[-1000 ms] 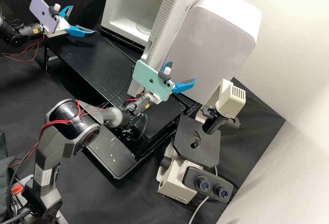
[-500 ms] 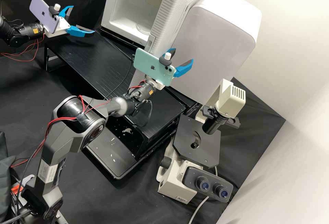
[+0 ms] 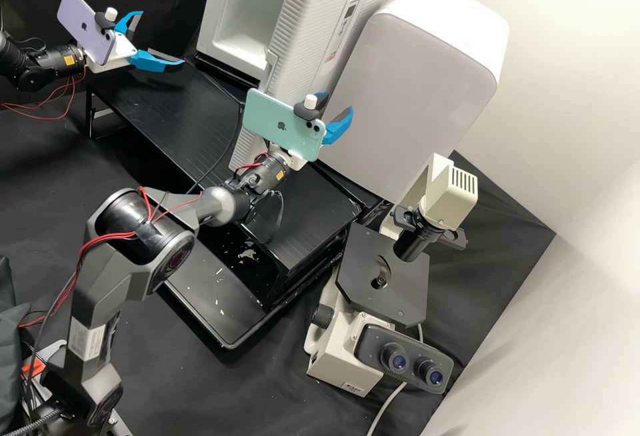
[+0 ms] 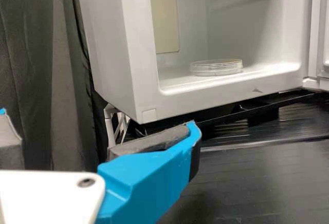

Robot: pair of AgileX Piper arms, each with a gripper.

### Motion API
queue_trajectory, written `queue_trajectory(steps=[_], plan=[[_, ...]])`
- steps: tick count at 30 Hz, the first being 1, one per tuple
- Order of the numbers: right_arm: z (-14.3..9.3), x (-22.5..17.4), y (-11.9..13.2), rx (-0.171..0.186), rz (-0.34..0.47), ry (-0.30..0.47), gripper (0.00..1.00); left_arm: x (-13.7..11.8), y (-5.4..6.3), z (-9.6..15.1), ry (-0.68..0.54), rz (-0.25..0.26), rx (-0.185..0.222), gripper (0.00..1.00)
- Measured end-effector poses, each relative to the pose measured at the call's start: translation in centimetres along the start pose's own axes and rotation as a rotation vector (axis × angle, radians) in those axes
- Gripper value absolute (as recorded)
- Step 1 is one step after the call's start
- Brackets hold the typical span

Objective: Close the incubator door

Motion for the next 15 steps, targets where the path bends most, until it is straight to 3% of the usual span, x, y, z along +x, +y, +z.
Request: queue_trajectory(steps=[9,15], plan=[[-1.8,-0.5,-0.2,0.03,-0.023,0.019,0.0,0.0,0.0,0.0,0.0,0.0,0.0,1.0],[-3.2,-0.3,-0.5,0.028,-0.041,0.045,0.0,0.0,0.0,0.0,0.0,0.0,0.0,1.0]])
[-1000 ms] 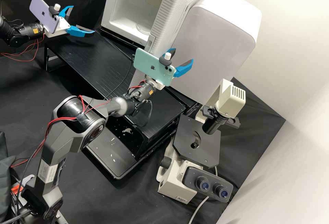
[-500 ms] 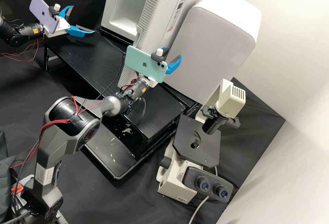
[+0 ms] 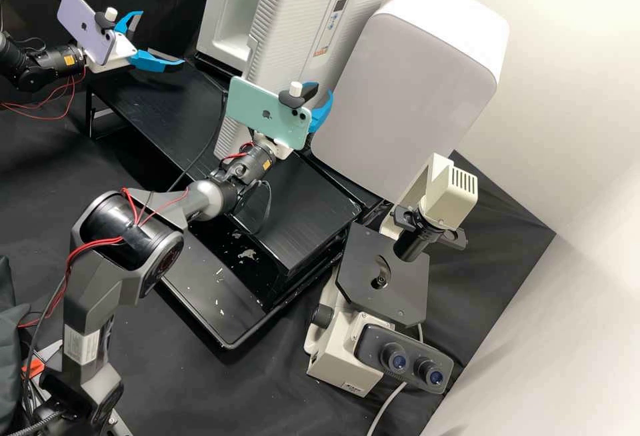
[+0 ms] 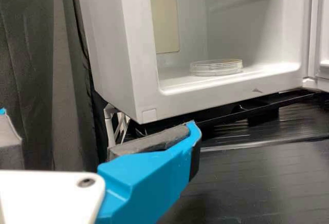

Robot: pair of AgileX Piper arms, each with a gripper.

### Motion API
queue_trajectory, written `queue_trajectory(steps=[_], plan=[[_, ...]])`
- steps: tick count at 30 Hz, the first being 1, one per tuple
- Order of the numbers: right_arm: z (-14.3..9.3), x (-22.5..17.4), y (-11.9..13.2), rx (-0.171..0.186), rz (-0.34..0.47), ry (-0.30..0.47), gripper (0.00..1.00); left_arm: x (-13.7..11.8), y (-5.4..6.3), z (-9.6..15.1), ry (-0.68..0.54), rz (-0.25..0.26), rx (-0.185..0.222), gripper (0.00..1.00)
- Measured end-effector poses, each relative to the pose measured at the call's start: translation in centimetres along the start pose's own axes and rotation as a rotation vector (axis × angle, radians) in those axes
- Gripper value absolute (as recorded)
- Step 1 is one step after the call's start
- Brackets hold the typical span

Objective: Close the incubator door

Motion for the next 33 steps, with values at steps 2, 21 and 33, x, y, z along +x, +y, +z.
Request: queue_trajectory(steps=[2,21,33], plan=[[-0.6,0.3,0.1,-0.005,-0.008,0.01,0.0,0.0,0.0,0.0,0.0,0.0,0.0,1.0],[-5.0,5.8,-2.1,-0.062,-0.097,0.057,0.0,0.0,0.0,0.0,0.0,0.0,0.0,1.0],[-5.7,7.6,-1.8,-0.054,-0.095,0.036,0.0,0.0,0.0,0.0,0.003,0.0,-0.001,1.0]])
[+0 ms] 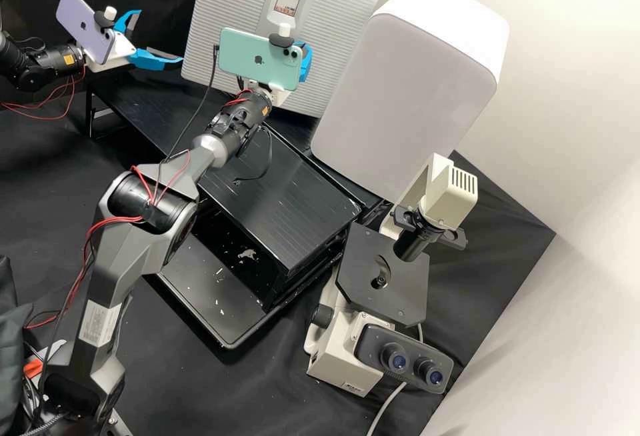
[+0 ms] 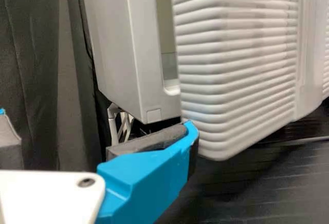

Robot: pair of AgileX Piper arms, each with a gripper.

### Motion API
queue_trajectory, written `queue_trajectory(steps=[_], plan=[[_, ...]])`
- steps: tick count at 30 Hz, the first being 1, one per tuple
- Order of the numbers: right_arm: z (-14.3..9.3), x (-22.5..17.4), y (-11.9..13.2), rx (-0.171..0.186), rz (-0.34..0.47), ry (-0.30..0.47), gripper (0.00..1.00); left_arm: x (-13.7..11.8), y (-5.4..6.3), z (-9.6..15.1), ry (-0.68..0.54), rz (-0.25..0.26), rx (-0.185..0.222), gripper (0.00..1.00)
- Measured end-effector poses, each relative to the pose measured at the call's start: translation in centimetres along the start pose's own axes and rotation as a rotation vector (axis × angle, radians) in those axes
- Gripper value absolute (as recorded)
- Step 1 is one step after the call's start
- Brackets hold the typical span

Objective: Close the incubator door

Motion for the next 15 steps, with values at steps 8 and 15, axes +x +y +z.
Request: queue_trajectory(steps=[8,15], plan=[[0.1,0.3,-0.1,0.003,0.005,-0.007,0.0,0.0,0.0,0.0,-0.001,0.0,0.001,1.0],[0.5,1.0,-0.8,-0.015,-0.027,-0.025,0.0,0.0,0.0,0.0,-0.001,0.0,0.001,1.0]])
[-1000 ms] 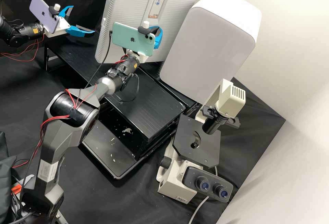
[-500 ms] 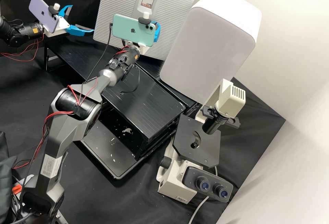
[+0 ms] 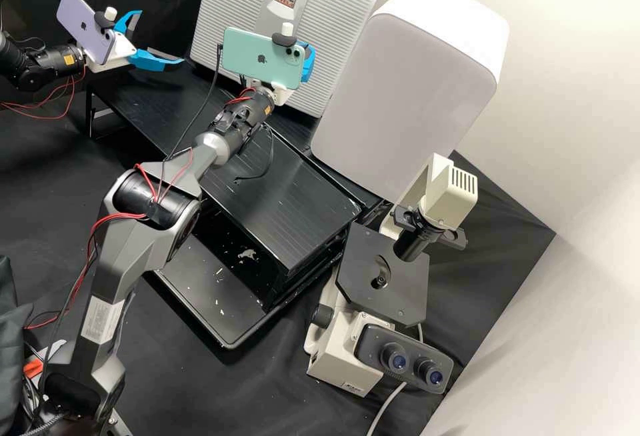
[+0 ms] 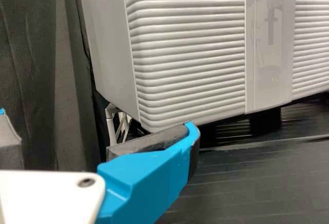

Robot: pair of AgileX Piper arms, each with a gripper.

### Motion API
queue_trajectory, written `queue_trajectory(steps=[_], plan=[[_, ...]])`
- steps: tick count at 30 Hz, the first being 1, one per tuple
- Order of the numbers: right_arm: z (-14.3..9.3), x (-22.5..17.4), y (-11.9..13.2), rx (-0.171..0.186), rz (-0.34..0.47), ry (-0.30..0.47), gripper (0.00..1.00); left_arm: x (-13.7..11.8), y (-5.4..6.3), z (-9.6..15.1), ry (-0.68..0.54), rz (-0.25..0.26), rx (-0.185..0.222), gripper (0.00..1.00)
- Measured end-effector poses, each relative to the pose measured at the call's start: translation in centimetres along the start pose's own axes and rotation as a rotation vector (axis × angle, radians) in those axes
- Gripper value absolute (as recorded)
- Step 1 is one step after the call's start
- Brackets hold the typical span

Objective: Close the incubator door

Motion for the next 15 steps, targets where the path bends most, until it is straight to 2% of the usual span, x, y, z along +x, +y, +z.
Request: queue_trajectory(steps=[3,10,15], plan=[[0.0,0.5,-0.1,-0.019,-0.004,-0.006,0.0,0.0,0.0,0.0,0.0,0.0,0.0,1.0],[-0.7,1.9,-0.7,-0.031,-0.013,-0.018,0.0,0.0,0.0,0.0,0.0,0.0,0.0,1.0],[-1.2,2.9,-1.4,-0.038,-0.058,-0.026,0.0,0.0,0.0,0.0,0.0,0.0,0.0,1.0]])
